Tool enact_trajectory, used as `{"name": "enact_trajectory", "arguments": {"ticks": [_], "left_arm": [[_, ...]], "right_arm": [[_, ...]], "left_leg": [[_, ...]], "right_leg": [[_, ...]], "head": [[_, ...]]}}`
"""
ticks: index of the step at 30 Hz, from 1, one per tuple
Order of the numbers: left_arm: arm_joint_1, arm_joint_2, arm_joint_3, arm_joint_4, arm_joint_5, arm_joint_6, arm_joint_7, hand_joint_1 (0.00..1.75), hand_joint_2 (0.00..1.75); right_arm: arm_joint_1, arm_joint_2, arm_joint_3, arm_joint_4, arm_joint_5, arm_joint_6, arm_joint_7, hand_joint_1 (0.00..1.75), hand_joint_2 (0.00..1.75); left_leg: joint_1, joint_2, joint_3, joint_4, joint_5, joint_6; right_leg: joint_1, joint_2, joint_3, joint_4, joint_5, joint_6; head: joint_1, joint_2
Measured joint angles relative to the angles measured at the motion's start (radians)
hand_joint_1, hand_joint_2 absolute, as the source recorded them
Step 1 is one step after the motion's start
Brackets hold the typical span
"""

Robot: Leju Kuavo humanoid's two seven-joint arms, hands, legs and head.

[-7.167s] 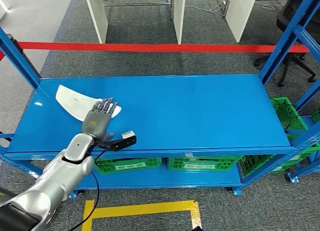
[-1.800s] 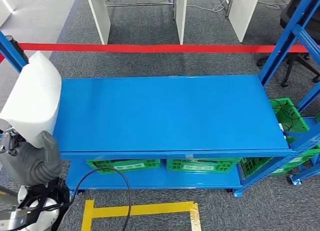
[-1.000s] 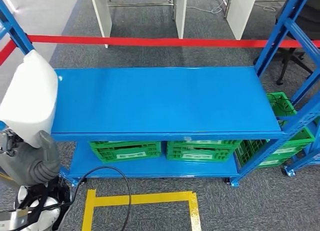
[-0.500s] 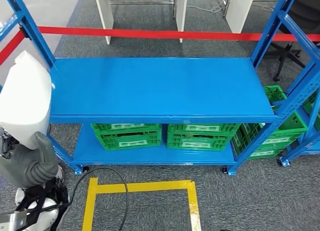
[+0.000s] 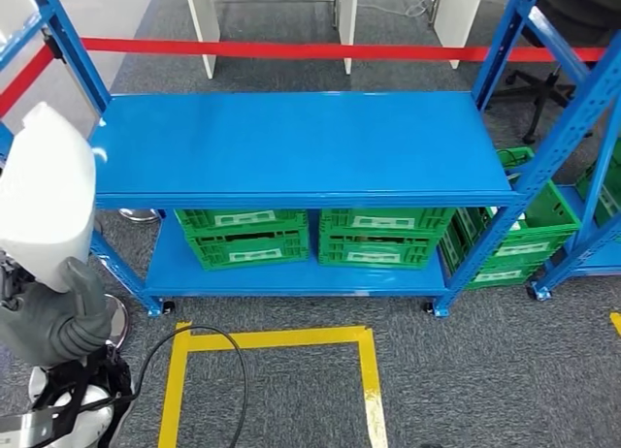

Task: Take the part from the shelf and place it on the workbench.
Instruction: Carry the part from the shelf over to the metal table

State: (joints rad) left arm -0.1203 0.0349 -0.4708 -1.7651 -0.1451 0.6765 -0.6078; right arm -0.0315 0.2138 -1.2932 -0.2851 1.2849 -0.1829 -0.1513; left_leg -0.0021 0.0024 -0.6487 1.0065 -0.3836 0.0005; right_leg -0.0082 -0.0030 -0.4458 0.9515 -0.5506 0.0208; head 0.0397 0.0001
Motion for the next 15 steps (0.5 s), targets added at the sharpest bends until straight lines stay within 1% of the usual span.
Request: {"name": "enact_trajectory", "arguments": {"ticks": [1,2,3,4,5,6,7,8,9,10,11,12,13,14,15], "left_arm": [[0.002,0.000,0.002,0.000,-0.001,0.003,-0.002,1.75,1.75],[0.004,0.001,0.005,0.000,-0.001,0.006,-0.005,1.75,1.75],[0.006,0.001,0.008,0.000,-0.002,0.009,-0.008,1.75,1.75],[0.008,0.002,0.010,0.000,-0.002,0.010,-0.010,1.75,1.75],[0.010,0.002,0.012,0.000,-0.002,0.011,-0.012,1.75,1.75],[0.012,0.002,0.013,0.000,-0.002,0.012,-0.013,1.75,1.75],[0.013,0.003,0.014,0.000,-0.002,0.012,-0.013,1.75,1.75],[0.014,0.003,0.015,0.000,-0.002,0.012,-0.013,1.75,1.75],[0.013,0.003,0.016,0.000,-0.002,0.012,-0.013,1.75,1.75],[0.014,0.003,0.017,0.000,-0.002,0.012,-0.014,1.75,1.75],[0.014,0.003,0.018,0.000,-0.002,0.013,-0.015,1.75,1.75],[0.015,0.003,0.020,0.000,-0.001,0.014,-0.016,1.75,1.75],[0.016,0.004,0.022,0.000,-0.001,0.015,-0.018,1.75,1.75],[0.017,0.004,0.025,0.000,0.000,0.016,-0.020,1.75,1.75],[0.018,0.004,0.027,0.000,0.001,0.017,-0.022,1.75,1.75]], "right_arm": [[0.001,0.000,0.000,0.000,0.002,0.004,0.000,0.00,0.00],[0.001,0.000,0.000,0.001,0.003,0.010,-0.003,0.00,0.00],[0.001,0.000,0.000,0.001,0.004,0.019,-0.007,0.00,0.00],[0.001,0.000,0.000,0.000,0.004,0.028,-0.013,0.00,0.00],[0.002,0.000,0.000,0.000,0.003,0.037,-0.019,0.00,0.00],[0.002,0.000,0.000,0.000,0.003,0.043,-0.023,0.00,0.00],[0.002,0.000,0.000,0.000,0.002,0.047,-0.026,0.00,0.00],[0.002,0.000,0.000,0.000,0.002,0.050,-0.027,0.00,0.00],[0.002,0.000,0.000,0.000,0.002,0.051,-0.028,0.00,0.00],[0.001,0.000,0.000,0.000,0.002,0.053,-0.031,0.00,0.00],[0.001,0.000,0.000,0.000,0.003,0.055,-0.034,0.00,0.00],[0.001,0.000,0.000,0.000,0.005,0.059,-0.039,0.00,0.00],[0.002,0.000,0.000,0.000,0.006,0.062,-0.044,0.00,0.00],[0.003,0.000,0.000,0.000,0.008,0.066,-0.049,0.00,0.00],[0.005,0.000,0.000,0.000,0.009,0.069,-0.053,0.00,0.00]], "left_leg": [[0.001,-0.001,-0.009,0.023,-0.032,-0.006],[0.003,-0.001,-0.022,0.068,-0.082,-0.010],[0.005,-0.001,-0.035,0.131,-0.139,-0.015],[0.006,-0.001,-0.046,0.200,-0.183,-0.018],[0.007,-0.001,-0.050,0.257,-0.203,-0.021],[0.008,-0.001,-0.043,0.286,-0.201,-0.022],[0.010,-0.001,-0.018,0.277,-0.180,-0.023],[0.011,-0.001,0.023,0.229,-0.153,-0.022],[0.012,-0.002,0.072,0.159,-0.138,-0.021],[0.012,-0.002,0.119,0.086,-0.133,-0.019],[0.011,-0.003,0.150,0.033,-0.138,-0.016],[0.009,-0.004,0.163,0.003,-0.147,-0.012],[0.007,-0.004,0.163,-0.005,-0.148,-0.007],[0.008,-0.004,0.154,-0.006,-0.144,0.001],[0.009,-0.002,0.145,-0.006,-0.136,0.010]], "right_leg": [[-0.002,-0.003,-0.011,0.000,0.011,-0.008],[-0.003,-0.006,-0.023,0.000,0.022,-0.015],[-0.003,-0.008,-0.034,0.000,0.033,-0.019],[-0.002,-0.010,-0.046,0.003,0.044,-0.020],[-0.002,-0.010,-0.059,0.006,0.055,-0.020],[-0.002,-0.011,-0.072,0.011,0.064,-0.019],[-0.002,-0.011,-0.089,0.018,0.072,-0.018],[-0.003,-0.012,-0.105,0.027,0.077,-0.016],[-0.003,-0.012,-0.119,0.036,0.082,-0.013],[-0.002,-0.011,-0.132,0.046,0.085,-0.010],[0.000,-0.010,-0.141,0.054,0.090,-0.005],[0.001,-0.010,-0.149,0.059,0.096,0.001],[0.001,-0.009,-0.156,0.061,0.103,0.007],[0.000,-0.008,-0.161,0.062,0.108,0.014],[-0.001,-0.007,-0.169,0.068,0.100,0.020]], "head": [[-0.002,0.000],[-0.004,0.000],[-0.006,0.000],[-0.007,0.000],[-0.007,0.000],[-0.007,0.000],[-0.007,0.000],[-0.007,0.000],[-0.007,0.000],[-0.007,0.000],[-0.006,0.000],[-0.006,0.000],[-0.005,0.000],[-0.005,0.000],[-0.006,0.000]]}}
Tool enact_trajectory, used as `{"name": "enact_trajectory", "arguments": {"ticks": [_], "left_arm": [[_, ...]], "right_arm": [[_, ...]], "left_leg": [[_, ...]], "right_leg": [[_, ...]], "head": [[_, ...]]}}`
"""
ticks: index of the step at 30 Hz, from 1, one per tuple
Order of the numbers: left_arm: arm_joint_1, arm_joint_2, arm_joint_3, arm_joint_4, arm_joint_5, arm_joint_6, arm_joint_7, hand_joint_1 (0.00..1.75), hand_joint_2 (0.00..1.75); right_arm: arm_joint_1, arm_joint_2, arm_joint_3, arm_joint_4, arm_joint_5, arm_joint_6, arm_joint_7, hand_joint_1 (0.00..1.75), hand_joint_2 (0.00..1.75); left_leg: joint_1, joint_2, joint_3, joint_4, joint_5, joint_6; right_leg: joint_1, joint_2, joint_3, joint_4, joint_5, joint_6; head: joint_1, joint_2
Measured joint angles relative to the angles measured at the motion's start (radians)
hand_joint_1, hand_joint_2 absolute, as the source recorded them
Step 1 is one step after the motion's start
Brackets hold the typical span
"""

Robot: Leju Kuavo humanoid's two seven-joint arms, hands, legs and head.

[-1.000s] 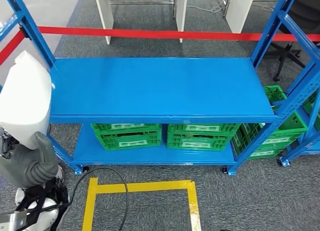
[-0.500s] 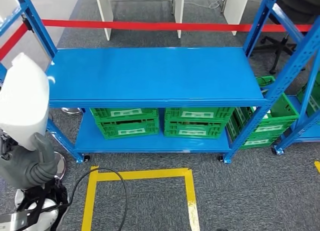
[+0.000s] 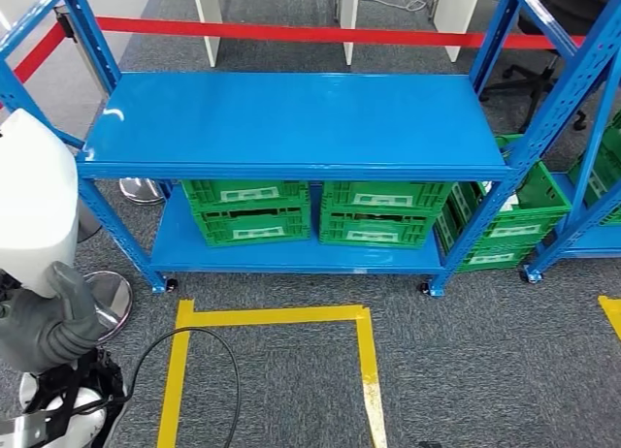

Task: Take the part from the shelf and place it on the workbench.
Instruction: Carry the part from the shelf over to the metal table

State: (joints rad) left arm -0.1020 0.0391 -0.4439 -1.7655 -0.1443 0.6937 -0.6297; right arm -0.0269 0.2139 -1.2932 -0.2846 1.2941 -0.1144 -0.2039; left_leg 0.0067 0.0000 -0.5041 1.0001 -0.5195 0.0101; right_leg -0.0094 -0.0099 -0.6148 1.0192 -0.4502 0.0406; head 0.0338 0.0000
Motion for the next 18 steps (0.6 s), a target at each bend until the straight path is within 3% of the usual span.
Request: {"name": "enact_trajectory", "arguments": {"ticks": [2,4,5,6,7,8,9,10,12,13,15,16,18], "left_arm": [[0.002,0.000,0.003,0.000,0.000,0.000,-0.002,1.75,1.75],[0.004,-0.001,0.004,0.000,0.001,0.000,-0.003,1.75,1.75],[0.006,0.000,0.005,0.000,0.001,0.000,-0.003,1.75,1.75],[0.008,0.000,0.006,0.000,0.001,0.000,-0.004,1.75,1.75],[0.009,0.000,0.008,0.000,0.001,0.000,-0.004,1.75,1.75],[0.011,0.000,0.009,0.000,0.001,0.000,-0.004,1.75,1.75],[0.011,0.000,0.010,0.000,0.001,0.001,-0.004,1.75,1.75],[0.012,0.000,0.011,-0.001,0.001,0.001,-0.004,1.75,1.75],[0.012,0.000,0.012,-0.002,0.002,0.001,-0.005,1.75,1.75],[0.013,0.000,0.013,-0.003,0.002,0.001,-0.005,1.75,1.75],[0.014,0.001,0.014,-0.004,0.002,0.001,-0.005,1.75,1.75],[0.015,0.001,0.015,-0.004,0.002,0.001,-0.005,1.75,1.75],[0.017,0.002,0.019,-0.004,0.002,0.001,-0.005,1.75,1.75]], "right_arm": [[0.003,0.000,0.000,0.000,0.000,0.003,-0.003,0.00,0.00],[0.005,0.000,0.000,0.000,0.000,0.006,-0.004,0.00,0.00],[0.005,0.000,0.000,0.000,0.000,0.006,-0.004,0.00,0.00],[0.005,0.000,0.000,0.000,0.000,0.008,-0.004,0.00,0.00],[0.005,-0.001,0.000,0.000,-0.001,0.009,-0.004,0.00,0.00],[0.004,-0.001,0.000,0.000,-0.001,0.010,-0.004,0.00,0.00],[0.004,-0.002,0.000,0.000,-0.001,0.010,-0.004,0.00,0.00],[0.003,-0.003,0.000,0.000,-0.001,0.011,-0.004,0.00,0.00],[0.000,-0.005,0.000,0.000,-0.002,0.011,-0.004,0.00,0.00],[-0.001,-0.005,0.000,0.000,-0.001,0.012,-0.005,0.00,0.00],[0.001,-0.005,0.000,0.000,-0.001,0.013,-0.005,0.00,0.00],[0.002,-0.005,0.000,0.000,-0.002,0.013,-0.005,0.00,0.00],[0.003,-0.005,0.000,0.000,-0.002,0.014,-0.005,0.00,0.00]], "left_leg": [[0.003,0.003,-0.024,-0.003,0.021,0.018],[0.000,0.004,-0.052,-0.002,0.044,0.026],[-0.001,0.004,-0.068,-0.001,0.056,0.027],[-0.002,0.004,-0.084,-0.001,0.068,0.027],[-0.004,0.004,-0.099,0.000,0.080,0.025],[-0.005,0.004,-0.113,0.001,0.091,0.024],[-0.005,0.004,-0.123,0.002,0.101,0.021],[-0.007,0.003,-0.131,0.004,0.110,0.018],[-0.009,0.004,-0.139,0.007,0.128,0.009],[-0.010,0.005,-0.141,0.007,0.137,0.003],[-0.008,0.005,-0.147,0.006,0.145,-0.008],[-0.007,0.004,-0.153,0.018,0.125,-0.014],[-0.004,0.003,-0.173,0.098,0.028,-0.024]], "right_leg": [[-0.002,0.004,-0.027,0.054,-0.068,0.008],[-0.002,0.006,-0.061,0.174,-0.164,0.011],[-0.002,0.006,-0.070,0.233,-0.189,0.012],[-0.001,0.006,-0.069,0.271,-0.187,0.012],[-0.001,0.006,-0.051,0.275,-0.164,0.010],[-0.001,0.006,-0.015,0.245,-0.131,0.007],[0.000,0.007,0.036,0.184,-0.105,0.002],[0.002,0.007,0.098,0.102,-0.097,-0.003],[0.006,0.009,0.188,-0.032,-0.117,-0.010],[0.008,0.010,0.205,-0.065,-0.127,-0.013],[0.007,0.008,0.190,-0.072,-0.117,-0.022],[0.005,0.005,0.180,-0.072,-0.107,-0.030],[0.002,0.000,0.158,-0.071,-0.084,-0.041]], "head": [[0.002,0.000],[0.005,0.000],[0.005,0.000],[0.005,0.000],[0.005,0.000],[0.005,0.000],[0.005,0.000],[0.005,0.000],[0.005,0.000],[0.005,0.000],[0.005,0.000],[0.003,0.000],[-0.002,0.000]]}}
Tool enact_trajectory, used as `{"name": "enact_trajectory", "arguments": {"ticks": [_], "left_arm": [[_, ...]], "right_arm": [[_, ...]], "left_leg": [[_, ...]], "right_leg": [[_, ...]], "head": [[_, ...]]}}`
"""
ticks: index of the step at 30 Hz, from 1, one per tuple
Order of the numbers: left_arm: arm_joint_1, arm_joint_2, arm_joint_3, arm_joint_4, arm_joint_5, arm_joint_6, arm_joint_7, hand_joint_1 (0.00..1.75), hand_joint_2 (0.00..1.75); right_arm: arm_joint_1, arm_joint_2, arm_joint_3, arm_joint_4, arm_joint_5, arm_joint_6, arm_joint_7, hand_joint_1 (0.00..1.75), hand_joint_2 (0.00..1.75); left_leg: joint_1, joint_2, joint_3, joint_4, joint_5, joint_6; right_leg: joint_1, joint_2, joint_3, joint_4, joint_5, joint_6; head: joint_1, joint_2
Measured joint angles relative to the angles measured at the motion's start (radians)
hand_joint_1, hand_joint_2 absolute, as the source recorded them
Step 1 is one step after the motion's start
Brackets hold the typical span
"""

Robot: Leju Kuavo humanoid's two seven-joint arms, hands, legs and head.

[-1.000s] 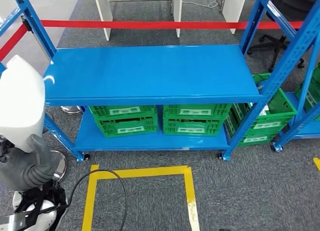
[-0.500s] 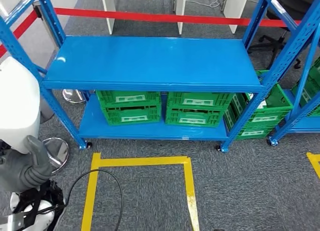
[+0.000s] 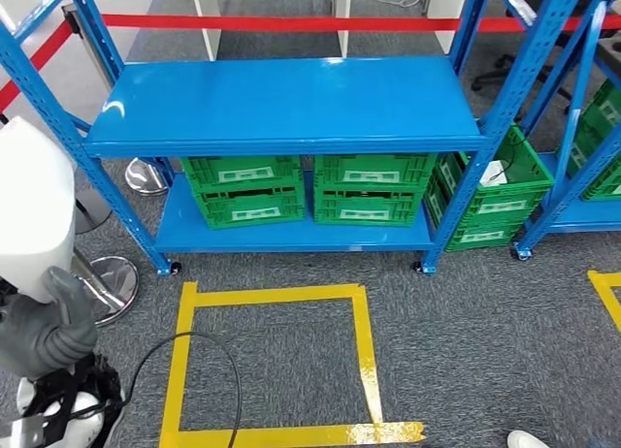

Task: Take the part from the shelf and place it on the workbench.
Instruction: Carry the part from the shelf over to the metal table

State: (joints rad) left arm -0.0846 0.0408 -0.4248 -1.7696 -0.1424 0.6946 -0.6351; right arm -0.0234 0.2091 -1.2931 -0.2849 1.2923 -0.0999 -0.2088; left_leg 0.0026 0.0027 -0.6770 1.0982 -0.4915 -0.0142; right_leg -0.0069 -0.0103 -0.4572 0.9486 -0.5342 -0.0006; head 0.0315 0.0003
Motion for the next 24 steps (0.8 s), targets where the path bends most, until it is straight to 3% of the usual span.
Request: {"name": "enact_trajectory", "arguments": {"ticks": [1,2,3,4,6,8,9,12,14,17,18,19,20,22,24], "left_arm": [[0.001,0.000,0.002,0.000,0.000,0.000,0.000,1.75,1.75],[0.001,0.000,0.003,0.000,0.000,0.000,0.000,1.75,1.75],[0.002,0.000,0.004,0.000,0.000,0.000,0.000,1.75,1.75],[0.003,0.000,0.004,0.000,0.000,0.000,-0.001,1.75,1.75],[0.004,0.000,0.005,0.000,0.000,0.000,-0.001,1.75,1.75],[0.004,0.000,0.006,-0.001,0.000,0.000,-0.001,1.75,1.75],[0.004,0.000,0.007,-0.002,0.000,0.000,-0.001,1.75,1.75],[0.004,0.000,0.009,-0.004,0.000,0.000,-0.002,1.75,1.75],[0.004,-0.001,0.009,-0.004,0.000,0.000,-0.002,1.75,1.75],[0.004,-0.003,0.010,-0.004,0.001,0.000,-0.002,1.75,1.75],[0.005,-0.003,0.010,-0.004,0.001,0.000,-0.002,1.75,1.75],[0.005,-0.003,0.010,-0.004,0.001,0.000,-0.002,1.75,1.75],[0.005,-0.003,0.010,-0.004,0.001,0.000,-0.002,1.75,1.75],[0.005,-0.003,0.010,-0.004,0.001,0.000,-0.003,1.75,1.75],[0.005,-0.003,0.011,-0.006,0.003,-0.001,-0.006,1.75,1.75]], "right_arm": [[0.000,0.000,0.000,0.000,0.000,0.001,0.000,0.00,0.00],[0.001,0.000,0.000,0.000,0.000,0.002,-0.001,0.00,0.00],[0.001,0.000,0.000,0.000,0.000,0.003,-0.002,0.00,0.00],[0.001,0.000,0.000,0.000,0.000,0.003,-0.002,0.00,0.00],[0.001,0.000,0.000,0.000,0.000,0.003,-0.002,0.00,0.00],[0.001,0.000,0.000,0.000,0.000,0.003,-0.002,0.00,0.00],[0.001,0.000,0.000,0.000,0.000,0.003,-0.002,0.00,0.00],[0.003,0.000,0.000,0.000,0.000,0.003,-0.002,0.00,0.00],[0.005,0.000,0.000,0.000,0.000,0.003,-0.002,0.00,0.00],[0.006,0.000,0.000,0.000,0.000,0.004,-0.001,0.00,0.00],[0.006,0.000,0.000,0.000,0.000,0.004,-0.001,0.00,0.00],[0.006,0.000,0.000,0.000,0.000,0.004,-0.001,0.00,0.00],[0.006,-0.001,0.000,0.000,0.000,0.004,-0.001,0.00,0.00],[0.005,-0.002,0.000,0.000,0.000,0.004,-0.002,0.00,0.00],[0.003,-0.003,0.000,-0.001,0.002,0.004,-0.002,0.00,0.00]], "left_leg": [[0.001,0.000,-0.010,0.065,-0.055,-0.004],[0.002,0.000,-0.017,0.130,-0.090,-0.007],[0.003,0.000,-0.016,0.178,-0.101,-0.009],[0.003,0.000,-0.001,0.191,-0.088,-0.009],[0.003,0.000,0.070,0.116,-0.038,-0.003],[0.000,-0.002,0.156,-0.017,-0.029,0.008],[-0.002,-0.002,0.180,-0.062,-0.035,0.012],[-0.005,-0.001,0.178,-0.095,-0.033,0.027],[-0.001,0.003,0.163,-0.103,-0.013,0.041],[0.000,0.008,0.129,-0.104,0.017,0.053],[-0.001,0.009,0.115,-0.102,0.026,0.054],[-0.001,0.009,0.101,-0.101,0.036,0.053],[-0.001,0.009,0.088,-0.100,0.045,0.051],[-0.001,0.008,0.066,-0.096,0.059,0.045],[-0.004,0.008,0.051,-0.091,0.073,0.034]], "right_leg": [[0.001,-0.001,-0.012,0.003,0.011,-0.003],[0.001,-0.002,-0.026,0.008,0.021,-0.004],[0.002,-0.003,-0.041,0.016,0.029,-0.004],[0.002,-0.004,-0.060,0.025,0.036,-0.003],[0.003,-0.004,-0.093,0.046,0.045,-0.001],[0.006,-0.003,-0.119,0.064,0.053,0.005],[0.006,-0.003,-0.128,0.069,0.059,0.009],[0.004,-0.001,-0.147,0.073,0.076,0.026],[0.004,0.003,-0.168,0.105,0.035,0.037],[0.001,0.007,-0.217,0.272,-0.091,0.048],[0.000,0.007,-0.223,0.320,-0.107,0.050],[-0.001,0.007,-0.216,0.340,-0.100,0.051],[-0.003,0.007,-0.193,0.324,-0.075,0.051],[-0.004,0.007,-0.102,0.201,-0.022,0.048],[-0.003,0.008,-0.012,0.066,-0.016,0.042]], "head": [[-0.002,0.000],[-0.003,0.000],[-0.003,0.000],[-0.003,0.000],[-0.003,0.000],[-0.002,0.000],[-0.002,0.000],[-0.002,0.000],[0.001,0.000],[0.007,0.000],[0.007,0.000],[0.007,0.000],[0.007,0.000],[0.008,0.000],[0.007,0.000]]}}
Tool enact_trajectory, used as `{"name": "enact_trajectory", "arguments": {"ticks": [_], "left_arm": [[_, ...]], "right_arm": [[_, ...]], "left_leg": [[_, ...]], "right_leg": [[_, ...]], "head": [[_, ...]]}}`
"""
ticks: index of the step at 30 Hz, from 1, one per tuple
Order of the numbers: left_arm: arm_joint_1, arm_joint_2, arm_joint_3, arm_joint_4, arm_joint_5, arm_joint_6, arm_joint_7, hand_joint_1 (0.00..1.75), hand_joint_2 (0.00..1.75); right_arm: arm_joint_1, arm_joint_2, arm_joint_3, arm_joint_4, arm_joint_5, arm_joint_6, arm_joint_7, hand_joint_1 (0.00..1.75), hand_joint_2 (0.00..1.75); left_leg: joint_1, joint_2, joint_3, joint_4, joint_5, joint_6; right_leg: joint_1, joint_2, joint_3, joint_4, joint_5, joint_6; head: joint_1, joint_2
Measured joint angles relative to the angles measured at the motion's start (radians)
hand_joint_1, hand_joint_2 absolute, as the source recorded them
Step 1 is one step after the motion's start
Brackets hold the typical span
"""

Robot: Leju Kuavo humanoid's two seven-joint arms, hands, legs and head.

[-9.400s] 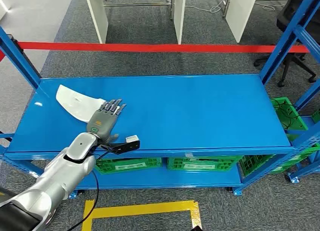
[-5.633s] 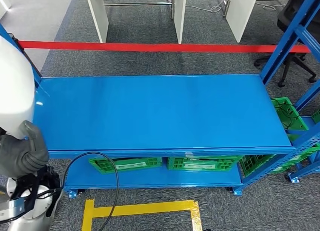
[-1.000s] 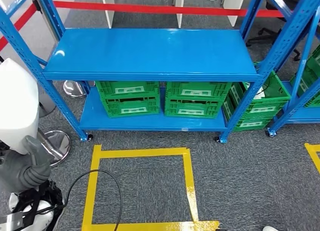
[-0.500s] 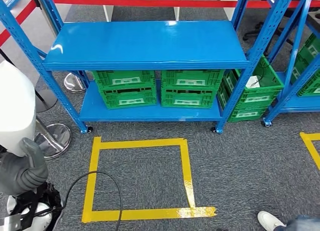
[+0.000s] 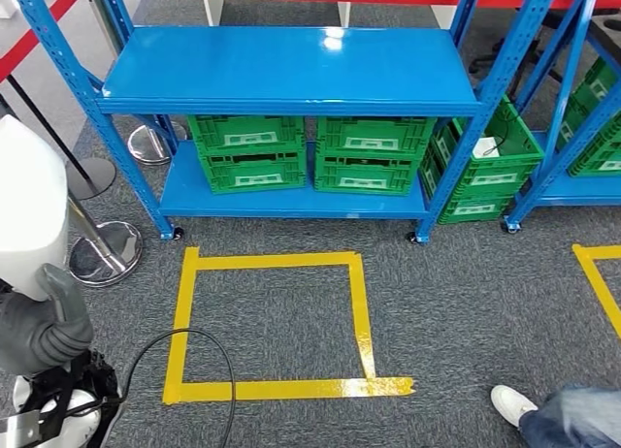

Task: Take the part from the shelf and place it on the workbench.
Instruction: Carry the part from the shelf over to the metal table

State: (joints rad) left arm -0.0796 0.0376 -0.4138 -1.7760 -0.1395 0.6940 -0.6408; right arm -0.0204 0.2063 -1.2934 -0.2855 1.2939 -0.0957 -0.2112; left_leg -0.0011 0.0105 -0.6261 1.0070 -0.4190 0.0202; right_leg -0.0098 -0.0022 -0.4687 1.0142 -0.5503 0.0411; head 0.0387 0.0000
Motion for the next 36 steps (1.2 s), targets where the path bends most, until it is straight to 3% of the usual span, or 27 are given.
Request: {"name": "enact_trajectory", "arguments": {"ticks": [2,4,6,8,9,10,11,13,15,18,20,21,23,24,25,26,27,29,31,32,34,36], "left_arm": [[0.000,0.000,0.000,-0.004,0.001,0.000,-0.003,1.75,1.75],[0.000,-0.001,0.000,-0.005,-0.002,0.000,-0.004,1.75,1.75],[0.001,-0.002,0.001,-0.006,-0.016,0.001,-0.005,1.75,1.75],[0.005,-0.005,0.006,-0.006,-0.041,0.001,-0.007,1.75,1.75],[0.008,-0.008,0.011,-0.006,-0.054,0.001,-0.008,1.75,1.75],[0.011,-0.012,0.018,-0.006,-0.064,0.001,-0.009,1.75,1.75],[0.013,-0.017,0.024,-0.006,-0.072,0.001,-0.010,1.75,1.75],[0.014,-0.027,0.035,-0.006,-0.092,0.001,-0.011,1.75,1.75],[0.015,-0.036,0.042,-0.006,-0.114,0.001,-0.012,1.75,1.75],[0.020,-0.048,0.053,-0.006,-0.120,0.001,-0.012,1.75,1.75],[0.025,-0.057,0.061,-0.006,-0.117,0.001,-0.012,1.75,1.75],[0.027,-0.062,0.065,-0.006,-0.115,0.001,-0.012,1.75,1.75],[0.032,-0.069,0.072,-0.006,-0.111,0.001,-0.012,1.75,1.75],[0.036,-0.071,0.075,-0.006,-0.109,0.001,-0.012,1.75,1.75],[0.040,-0.073,0.079,-0.006,-0.107,0.001,-0.012,1.75,1.75],[0.043,-0.074,0.083,-0.006,-0.106,0.001,-0.012,1.75,1.75],[0.046,-0.077,0.088,-0.006,-0.106,0.001,-0.012,1.75,1.75],[0.047,-0.081,0.096,-0.006,-0.105,0.001,-0.012,1.75,1.75],[0.047,-0.085,0.101,-0.008,-0.105,0.001,-0.012,1.75,1.75],[0.048,-0.086,0.103,-0.010,-0.104,0.001,-0.012,1.75,1.75],[0.052,-0.087,0.109,-0.014,-0.103,0.001,-0.012,1.75,1.75],[0.054,-0.087,0.117,-0.018,-0.103,0.001,-0.012,1.75,1.75]], "right_arm": [[0.000,0.000,0.000,0.000,0.002,0.001,-0.004,0.00,0.00],[0.002,0.000,0.000,0.000,0.004,0.003,-0.010,0.00,0.00],[0.002,0.000,-0.001,0.000,0.006,0.006,-0.016,0.00,0.00],[0.003,0.000,-0.001,0.000,0.011,0.014,-0.023,0.00,0.00],[0.003,0.000,-0.001,0.000,0.013,0.021,-0.026,0.00,0.00],[0.004,-0.001,-0.001,0.000,0.014,0.031,-0.030,0.00,0.00],[0.004,-0.001,-0.001,0.000,0.013,0.042,-0.032,0.00,0.00],[0.005,-0.002,-0.001,0.000,0.012,0.062,-0.035,0.00,0.00],[0.005,-0.002,-0.003,0.000,0.010,0.077,-0.037,0.00,0.00],[0.005,-0.002,-0.005,0.000,0.012,0.091,-0.038,0.00,0.00],[0.004,-0.003,-0.005,0.000,0.015,0.095,-0.038,0.00,0.00],[0.004,-0.003,-0.005,0.000,0.016,0.095,-0.038,0.00,0.00],[0.005,-0.004,-0.006,0.000,0.018,0.096,-0.036,0.00,0.00],[0.006,-0.004,-0.007,0.000,0.019,0.097,-0.034,0.00,0.00],[0.006,-0.004,-0.009,0.000,0.019,0.099,-0.033,0.00,0.00],[0.007,-0.004,-0.012,0.000,0.021,0.100,-0.032,0.00,0.00],[0.008,-0.005,-0.015,0.000,0.022,0.102,-0.032,0.00,0.00],[0.008,-0.006,-0.021,0.000,0.025,0.103,-0.032,0.00,0.00],[0.008,-0.008,-0.025,-0.001,0.027,0.104,-0.032,0.00,0.00],[0.007,-0.008,-0.027,-0.001,0.028,0.104,-0.031,0.00,0.00],[0.008,-0.008,-0.030,-0.001,0.030,0.105,-0.031,0.00,0.00],[0.008,-0.009,-0.031,-0.001,0.032,0.107,-0.032,0.00,0.00]], "left_leg": [[-0.001,0.001,-0.006,0.000,0.016,-0.011],[0.001,0.000,-0.012,0.006,0.012,-0.022],[0.004,-0.003,-0.034,0.070,-0.047,-0.033],[0.007,-0.003,-0.071,0.203,-0.127,-0.043],[0.008,-0.003,-0.082,0.257,-0.150,-0.046],[0.009,-0.003,-0.079,0.279,-0.152,-0.047],[0.010,-0.003,-0.059,0.261,-0.136,-0.047],[0.009,0.010,0.017,0.139,-0.084,-0.041],[0.001,0.029,0.072,0.036,-0.061,-0.030],[-0.004,0.023,0.076,0.006,-0.063,-0.012],[0.002,0.008,0.072,-0.002,-0.058,0.002],[0.005,0.002,0.070,-0.005,-0.053,0.008],[0.006,-0.010,0.062,-0.005,-0.047,0.016],[0.005,-0.017,0.058,-0.005,-0.045,0.017],[0.005,-0.025,0.056,-0.004,-0.042,0.017],[0.005,-0.035,0.054,-0.003,-0.041,0.016],[0.005,-0.045,0.054,-0.001,-0.039,0.015],[0.004,-0.066,0.050,0.005,-0.037,0.010],[0.004,-0.086,0.038,0.012,-0.032,0.000],[0.005,-0.096,0.030,0.013,-0.027,-0.008],[0.006,-0.109,0.020,0.015,-0.021,-0.023],[0.004,-0.080,-0.001,0.060,-0.055,-0.033]], "right_leg": [[0.003,0.001,0.023,-0.048,-0.009,-0.007],[0.001,-0.001,0.013,-0.051,0.002,-0.018],[-0.003,-0.006,0.006,-0.054,0.016,-0.033],[-0.001,-0.008,-0.006,-0.052,0.027,-0.041],[0.000,-0.008,-0.014,-0.050,0.031,-0.042],[0.001,-0.010,-0.021,-0.046,0.034,-0.041],[0.001,-0.013,-0.027,-0.042,0.036,-0.041],[0.001,-0.022,-0.035,-0.031,0.035,-0.038],[0.005,-0.032,-0.041,-0.023,0.033,-0.032],[0.008,-0.052,-0.046,-0.020,0.033,-0.021],[0.008,-0.039,-0.061,0.006,0.007,-0.012],[0.007,-0.026,-0.080,0.046,-0.020,-0.008],[0.005,-0.005,-0.139,0.176,-0.086,-0.004],[0.005,-0.003,-0.166,0.235,-0.106,-0.003],[0.005,-0.001,-0.179,0.266,-0.108,-0.003],[0.005,0.000,-0.174,0.256,-0.089,-0.004],[0.004,0.005,-0.149,0.208,-0.054,-0.005],[0.001,0.044,-0.083,0.072,0.010,-0.011],[-0.002,0.079,-0.047,-0.002,0.022,-0.014],[-0.002,0.081,-0.044,-0.007,0.019,-0.015],[-0.003,0.058,-0.043,-0.011,0.025,-0.024],[-0.007,0.031,-0.045,-0.017,0.034,-0.034]], "head": [[-0.001,0.000],[-0.001,0.000],[-0.003,0.000],[-0.006,0.000],[-0.006,0.000],[-0.006,0.000],[-0.006,0.000],[-0.006,0.000],[-0.005,0.000],[-0.004,0.000],[-0.002,0.000],[-0.001,0.000],[0.001,0.000],[0.000,0.000],[0.000,0.000],[0.001,0.000],[0.001,0.000],[0.000,0.000],[-0.001,0.000],[-0.002,0.000],[-0.002,0.000],[-0.008,0.000]]}}
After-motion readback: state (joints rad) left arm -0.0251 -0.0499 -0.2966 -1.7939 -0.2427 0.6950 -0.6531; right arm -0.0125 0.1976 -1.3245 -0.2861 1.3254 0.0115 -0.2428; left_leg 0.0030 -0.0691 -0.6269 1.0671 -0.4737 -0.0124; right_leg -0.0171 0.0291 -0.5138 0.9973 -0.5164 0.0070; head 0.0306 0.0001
